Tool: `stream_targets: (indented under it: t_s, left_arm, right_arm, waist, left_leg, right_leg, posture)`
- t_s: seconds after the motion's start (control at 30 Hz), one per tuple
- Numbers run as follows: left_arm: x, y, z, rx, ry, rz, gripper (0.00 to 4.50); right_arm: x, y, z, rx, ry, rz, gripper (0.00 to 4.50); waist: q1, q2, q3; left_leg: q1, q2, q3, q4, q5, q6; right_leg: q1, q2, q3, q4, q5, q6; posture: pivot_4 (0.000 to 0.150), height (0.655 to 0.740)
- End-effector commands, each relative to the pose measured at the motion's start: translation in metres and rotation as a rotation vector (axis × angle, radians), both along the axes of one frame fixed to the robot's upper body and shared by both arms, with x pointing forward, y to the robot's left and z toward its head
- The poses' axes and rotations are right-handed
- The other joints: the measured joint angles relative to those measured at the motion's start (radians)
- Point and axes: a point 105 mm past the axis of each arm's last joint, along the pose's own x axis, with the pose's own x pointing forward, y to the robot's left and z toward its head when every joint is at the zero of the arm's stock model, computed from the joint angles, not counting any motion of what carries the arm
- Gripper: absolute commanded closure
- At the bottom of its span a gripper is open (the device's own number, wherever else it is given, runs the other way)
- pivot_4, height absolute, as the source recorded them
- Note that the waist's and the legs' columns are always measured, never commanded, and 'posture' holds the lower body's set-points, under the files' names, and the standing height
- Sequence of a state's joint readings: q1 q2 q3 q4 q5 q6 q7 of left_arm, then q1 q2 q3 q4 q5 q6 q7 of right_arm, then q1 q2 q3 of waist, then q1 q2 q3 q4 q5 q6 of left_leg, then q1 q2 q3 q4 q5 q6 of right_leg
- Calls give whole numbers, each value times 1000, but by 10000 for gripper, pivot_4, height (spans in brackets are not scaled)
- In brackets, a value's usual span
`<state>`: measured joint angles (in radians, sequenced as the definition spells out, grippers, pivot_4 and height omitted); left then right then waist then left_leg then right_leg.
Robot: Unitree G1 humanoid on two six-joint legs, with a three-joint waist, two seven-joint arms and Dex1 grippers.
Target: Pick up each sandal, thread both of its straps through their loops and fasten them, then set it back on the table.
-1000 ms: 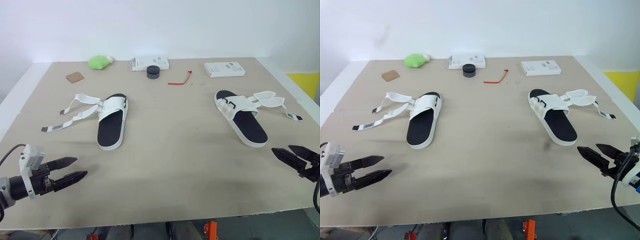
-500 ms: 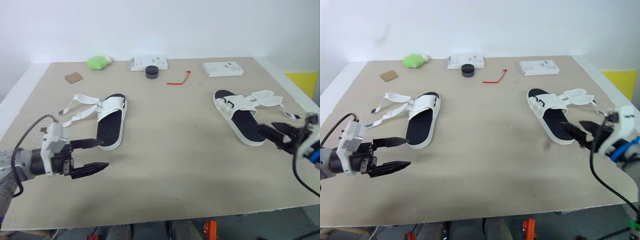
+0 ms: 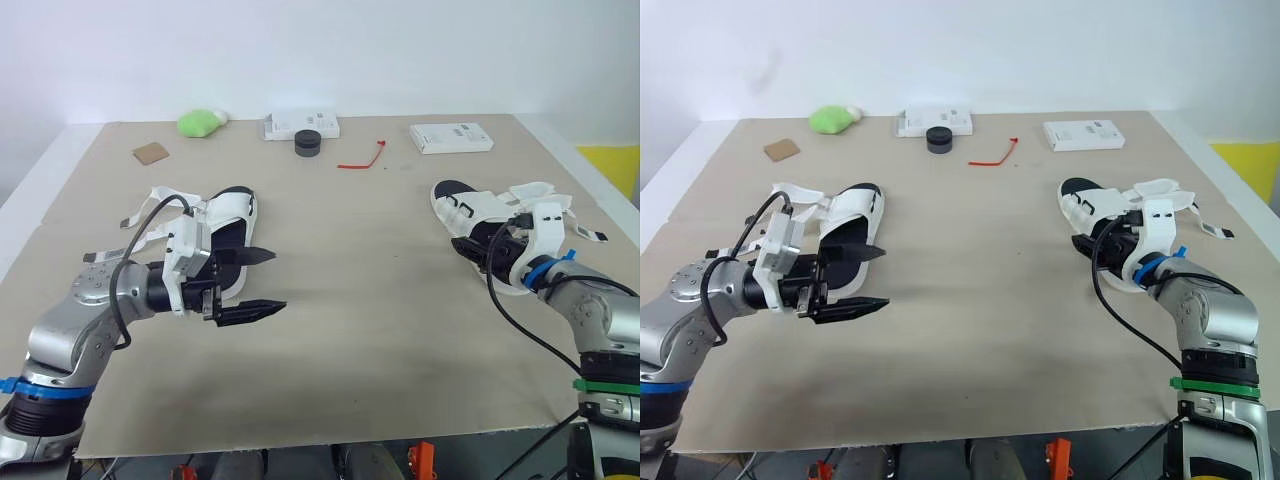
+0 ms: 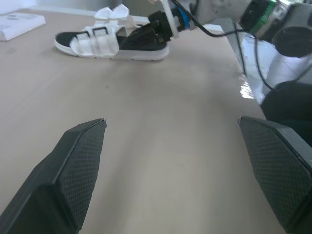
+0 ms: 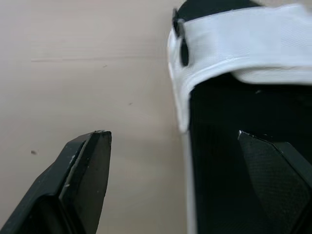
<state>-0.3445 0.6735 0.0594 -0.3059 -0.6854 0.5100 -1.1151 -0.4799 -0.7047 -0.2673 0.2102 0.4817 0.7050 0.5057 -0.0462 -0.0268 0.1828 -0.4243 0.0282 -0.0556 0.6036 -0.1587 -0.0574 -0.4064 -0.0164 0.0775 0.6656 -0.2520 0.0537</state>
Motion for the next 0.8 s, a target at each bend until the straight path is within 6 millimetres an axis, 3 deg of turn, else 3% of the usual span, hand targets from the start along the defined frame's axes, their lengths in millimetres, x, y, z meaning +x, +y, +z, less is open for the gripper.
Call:
stream_targets:
  t_s: [0.03, 0.3, 0.8]
  left_arm:
    - [9, -12, 13, -54, -35, 18, 0]
    - [19, -31, 11, -85, -24, 28, 0]
    - [18, -31, 17, -99, -28, 59, 0]
  right_arm:
    - [6, 1, 14, -33, -82, 20, 448]
    - [27, 15, 12, -83, -121, 60, 448]
    - [65, 25, 8, -119, -200, 37, 448]
  waist:
    - [0, 0, 0]
    - [-4, 0, 0]
    - [-4, 0, 0]
  left_leg:
    - [0, 0, 0, 0, 0, 0]
    - [1, 1, 1, 4, 1, 2]
    - [1, 1, 1, 4, 3, 3]
  right_leg:
    - [0, 0, 0, 0, 0, 0]
    - [1, 2, 3, 0, 5, 1]
    - [1, 4, 3, 0, 8, 1]
  posture:
    - [1500, 7400]
    - [1500, 7400]
    - [1500, 7400]
